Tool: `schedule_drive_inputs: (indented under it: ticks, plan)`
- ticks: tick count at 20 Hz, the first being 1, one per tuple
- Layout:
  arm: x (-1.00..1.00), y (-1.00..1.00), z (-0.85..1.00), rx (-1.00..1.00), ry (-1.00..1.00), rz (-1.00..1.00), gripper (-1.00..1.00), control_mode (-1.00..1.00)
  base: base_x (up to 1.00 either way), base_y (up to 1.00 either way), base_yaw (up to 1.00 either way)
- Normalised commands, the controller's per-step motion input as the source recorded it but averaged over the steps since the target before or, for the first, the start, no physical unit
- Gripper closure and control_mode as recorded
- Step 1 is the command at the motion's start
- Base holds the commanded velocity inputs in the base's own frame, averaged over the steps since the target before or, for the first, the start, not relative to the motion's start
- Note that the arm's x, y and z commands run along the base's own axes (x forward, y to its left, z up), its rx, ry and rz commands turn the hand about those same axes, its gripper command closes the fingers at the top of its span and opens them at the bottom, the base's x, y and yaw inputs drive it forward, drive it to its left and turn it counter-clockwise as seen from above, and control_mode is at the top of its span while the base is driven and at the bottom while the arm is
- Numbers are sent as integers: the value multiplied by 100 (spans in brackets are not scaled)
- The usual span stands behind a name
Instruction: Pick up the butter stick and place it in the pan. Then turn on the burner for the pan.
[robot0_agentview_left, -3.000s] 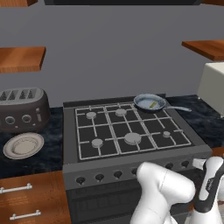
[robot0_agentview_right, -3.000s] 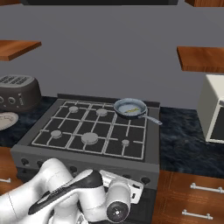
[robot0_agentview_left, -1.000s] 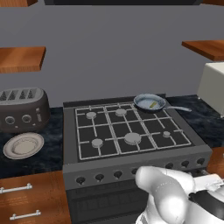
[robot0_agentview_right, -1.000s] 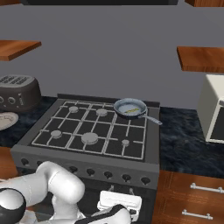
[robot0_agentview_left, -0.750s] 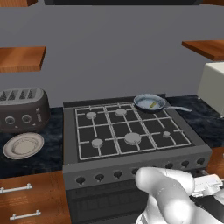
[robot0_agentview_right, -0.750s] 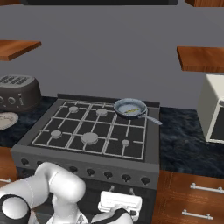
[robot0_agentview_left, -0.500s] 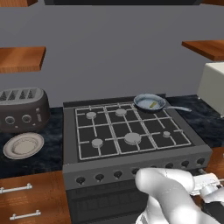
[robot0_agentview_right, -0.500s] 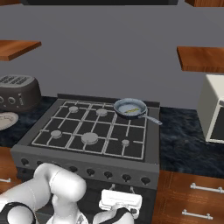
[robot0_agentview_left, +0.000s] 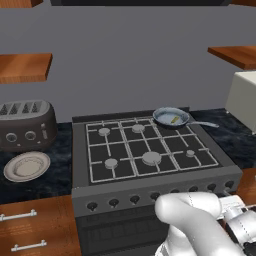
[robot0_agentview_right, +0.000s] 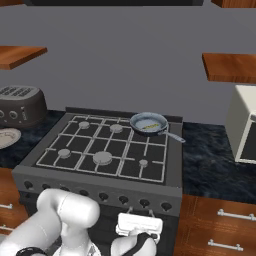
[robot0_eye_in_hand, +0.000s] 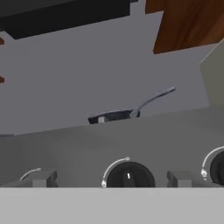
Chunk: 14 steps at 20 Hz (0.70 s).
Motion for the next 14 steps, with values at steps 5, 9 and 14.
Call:
schedule_drive_inputs:
  ticks: [5,9,14]
  plan:
    - [21,-12,-19,4,-1,7,-100,-100,0,0,0]
    - [15,-16,-14,5,-1,7,-100,-100,0,0,0]
    - [9,-7,-13,4,-1,6,-100,-100,0,0,0]
